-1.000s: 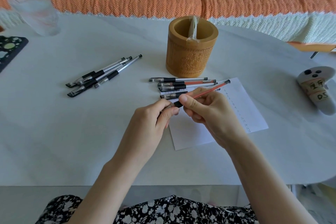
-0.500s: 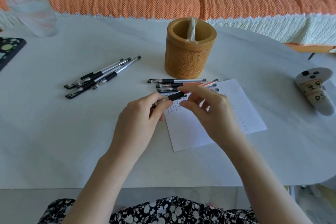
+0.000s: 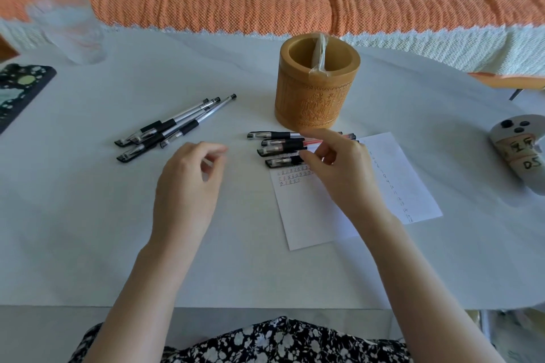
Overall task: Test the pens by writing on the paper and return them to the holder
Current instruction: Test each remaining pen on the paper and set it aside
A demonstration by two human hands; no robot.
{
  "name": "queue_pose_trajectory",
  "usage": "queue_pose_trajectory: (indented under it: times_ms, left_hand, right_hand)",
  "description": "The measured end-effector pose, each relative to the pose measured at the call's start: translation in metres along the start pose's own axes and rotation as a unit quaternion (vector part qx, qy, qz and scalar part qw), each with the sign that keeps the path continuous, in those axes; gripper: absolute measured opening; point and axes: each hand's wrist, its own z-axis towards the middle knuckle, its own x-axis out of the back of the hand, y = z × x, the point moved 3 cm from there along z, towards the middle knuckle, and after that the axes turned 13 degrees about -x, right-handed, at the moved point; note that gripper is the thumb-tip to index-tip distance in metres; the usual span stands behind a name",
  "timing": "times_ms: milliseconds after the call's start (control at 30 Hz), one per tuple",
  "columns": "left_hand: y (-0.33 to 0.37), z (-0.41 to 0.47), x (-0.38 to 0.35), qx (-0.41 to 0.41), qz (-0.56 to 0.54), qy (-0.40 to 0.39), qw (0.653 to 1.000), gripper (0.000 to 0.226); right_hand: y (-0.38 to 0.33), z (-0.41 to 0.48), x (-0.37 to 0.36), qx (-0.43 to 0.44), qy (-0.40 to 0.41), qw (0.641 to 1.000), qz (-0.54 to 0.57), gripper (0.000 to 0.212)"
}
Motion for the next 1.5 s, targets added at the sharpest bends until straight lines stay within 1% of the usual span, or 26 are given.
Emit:
queue_pose_trajectory:
  times_ms: [100,167,233,367,533,700,833,967,1067,1200,1300,1400,1467,1500]
  left_hand:
    - [-0.016,0.005,0.008,-0.009,0.055,0.023,0.998,0.020]
    - [-0.024,0.011,0.012,-0.017,0.100,0.031,0.994,0.026]
    - [-0.030,0.020,0.013,-0.029,0.120,0.030,0.992,0.031]
    - [-0.038,0.027,0.004,-0.024,0.117,0.004,0.993,0.033]
    - [-0.036,0.025,0.005,-0.029,0.140,0.024,0.989,0.028]
    - [-0.026,0.022,0.003,-0.036,0.101,0.022,0.994,0.025]
    - [-0.026,0.021,0.007,0.017,0.093,0.037,0.995,0.031]
    - [-0.026,0.021,0.008,0.018,0.115,0.026,0.993,0.024]
    - [-0.025,0.020,0.007,0.038,0.118,0.031,0.992,0.021]
    - [-0.026,0.020,0.008,0.055,0.157,0.031,0.986,0.015]
    - [-0.025,0.019,0.009,0.044,0.183,0.036,0.982,0.014]
    - [-0.019,0.017,0.012,0.030,0.194,0.059,0.979,0.015]
    - [-0.011,0.016,0.016,0.012,0.174,0.075,0.982,0.016]
    - [-0.006,0.015,0.017,0.001,0.143,0.083,0.986,0.015]
  right_hand:
    - [0.003,-0.002,0.004,-0.009,0.001,1.000,0.018,0.020]
    - [0.002,-0.003,0.006,-0.015,0.000,0.999,0.032,0.016]
    - [0.001,-0.007,0.007,-0.018,-0.005,0.999,0.038,0.014]
    - [-0.002,-0.012,0.006,-0.015,-0.009,1.000,0.021,0.014]
    - [-0.004,-0.016,0.008,-0.011,-0.009,0.999,0.032,0.015]
    - [-0.005,-0.017,0.005,-0.008,-0.021,0.999,0.025,0.014]
    - [-0.003,-0.020,0.006,-0.007,-0.026,0.999,0.026,0.015]
    - [-0.003,-0.020,0.008,-0.011,-0.030,0.999,0.030,0.015]
    - [-0.003,-0.020,0.008,-0.011,-0.029,0.999,0.023,0.016]
    - [-0.003,-0.020,0.008,-0.010,-0.032,0.999,0.011,0.016]
    - [-0.002,-0.020,0.008,-0.015,-0.037,0.999,0.012,0.016]
    - [-0.004,-0.021,0.008,-0.020,-0.043,0.998,0.031,0.016]
    - [-0.006,-0.023,0.009,-0.027,-0.051,0.997,0.056,0.015]
    - [-0.007,-0.024,0.009,-0.033,-0.059,0.995,0.075,0.014]
